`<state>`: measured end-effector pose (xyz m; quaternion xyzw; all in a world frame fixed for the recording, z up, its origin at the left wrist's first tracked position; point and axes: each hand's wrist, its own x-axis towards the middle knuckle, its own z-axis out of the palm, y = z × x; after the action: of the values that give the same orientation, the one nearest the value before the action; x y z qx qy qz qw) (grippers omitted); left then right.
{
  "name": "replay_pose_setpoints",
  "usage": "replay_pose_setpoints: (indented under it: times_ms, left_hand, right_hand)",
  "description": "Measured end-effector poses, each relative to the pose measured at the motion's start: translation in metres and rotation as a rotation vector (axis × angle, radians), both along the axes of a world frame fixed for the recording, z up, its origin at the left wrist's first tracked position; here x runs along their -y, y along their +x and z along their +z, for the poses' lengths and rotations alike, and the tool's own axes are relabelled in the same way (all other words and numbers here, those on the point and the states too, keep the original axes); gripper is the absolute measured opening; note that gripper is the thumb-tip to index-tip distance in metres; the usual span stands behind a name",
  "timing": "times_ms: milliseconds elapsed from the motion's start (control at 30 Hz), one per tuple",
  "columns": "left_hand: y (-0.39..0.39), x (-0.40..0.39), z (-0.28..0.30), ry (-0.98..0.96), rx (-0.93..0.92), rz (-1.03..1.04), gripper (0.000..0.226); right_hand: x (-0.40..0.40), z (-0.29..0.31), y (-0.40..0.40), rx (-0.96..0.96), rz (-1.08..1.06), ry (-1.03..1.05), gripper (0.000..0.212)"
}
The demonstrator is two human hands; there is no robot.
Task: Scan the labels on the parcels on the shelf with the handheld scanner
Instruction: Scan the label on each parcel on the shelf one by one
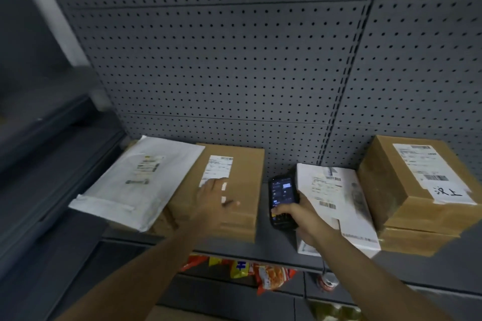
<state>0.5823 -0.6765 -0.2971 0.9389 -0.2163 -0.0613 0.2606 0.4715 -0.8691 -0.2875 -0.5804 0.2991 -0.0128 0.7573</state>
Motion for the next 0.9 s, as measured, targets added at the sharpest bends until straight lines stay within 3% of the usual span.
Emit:
replay_pose_setpoints:
  times_ms: [100, 233, 433, 600, 900]
  left_hand:
    - [0.013, -0.033, 0.001, -0.069, -0.080, 0.091, 0.083]
    - [0.025, -0.067, -0.004, 0.049, -0.092, 0.173, 0.068]
    - [0.032, -0.085, -0.012, 0.056, -0.081, 0.121, 0.076]
    - [0.042, -0.088, -0.012, 0.061, -0.156, 0.096, 0.087]
    - [0.040, -0.088, -0.007, 0.000, -0.213, 0.037, 0.095]
  right_hand:
    - [-0.019, 0.003, 0.011, 0.018, 0.038, 0.033, 0.059]
    - [-0.041, 0.008, 0.022, 0.007, 0.084, 0.035, 0.045]
    - [-0.059, 0.006, 0.031, -0.026, 0.091, 0.015, 0.045]
    - [-0.060, 0.003, 0.036, -0.053, 0.070, -0.021, 0.060]
    - [-0.062, -0.002, 0.033, -0.041, 0.019, -0.039, 0.068]
